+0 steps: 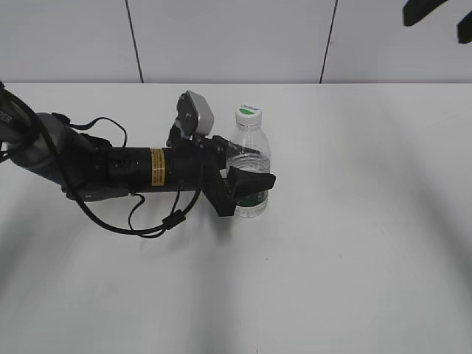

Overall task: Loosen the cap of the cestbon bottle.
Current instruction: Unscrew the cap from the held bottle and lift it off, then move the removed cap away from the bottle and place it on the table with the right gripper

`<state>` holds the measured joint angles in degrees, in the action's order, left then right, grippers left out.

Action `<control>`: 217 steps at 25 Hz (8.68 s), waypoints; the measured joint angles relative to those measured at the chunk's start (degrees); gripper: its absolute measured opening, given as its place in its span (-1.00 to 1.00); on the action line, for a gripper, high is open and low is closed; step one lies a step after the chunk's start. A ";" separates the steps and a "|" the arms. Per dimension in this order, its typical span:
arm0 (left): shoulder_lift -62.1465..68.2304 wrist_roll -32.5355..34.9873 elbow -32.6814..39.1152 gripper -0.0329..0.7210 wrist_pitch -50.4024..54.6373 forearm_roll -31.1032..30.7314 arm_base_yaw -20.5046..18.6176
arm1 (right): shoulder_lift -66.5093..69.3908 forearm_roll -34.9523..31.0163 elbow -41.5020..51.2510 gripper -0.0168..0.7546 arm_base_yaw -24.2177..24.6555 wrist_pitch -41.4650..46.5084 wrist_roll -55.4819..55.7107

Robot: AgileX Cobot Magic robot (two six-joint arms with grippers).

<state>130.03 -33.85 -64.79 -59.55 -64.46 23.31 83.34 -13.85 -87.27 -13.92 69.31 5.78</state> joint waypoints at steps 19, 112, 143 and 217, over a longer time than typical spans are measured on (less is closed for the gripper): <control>0.00 0.00 0.00 0.14 -0.12 -0.12 0.00 | 13.44 -1.53 -9.50 0.39 -9.73 0.35 8.47; 0.02 0.00 -0.43 0.13 -0.89 -3.11 -0.11 | 34.76 6.35 -20.48 -0.16 -21.46 0.89 -66.96; 0.13 -0.64 -0.37 0.11 -2.32 -5.47 0.00 | 32.57 7.34 -22.90 -0.18 -21.46 1.05 -73.51; 0.13 -0.42 -0.37 0.11 -1.53 -3.45 0.00 | 33.23 8.16 17.80 -0.11 16.61 -27.46 -17.23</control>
<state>130.16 -34.27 -65.17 -61.07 -67.91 23.31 116.58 -5.69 -69.47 2.69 41.85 -11.45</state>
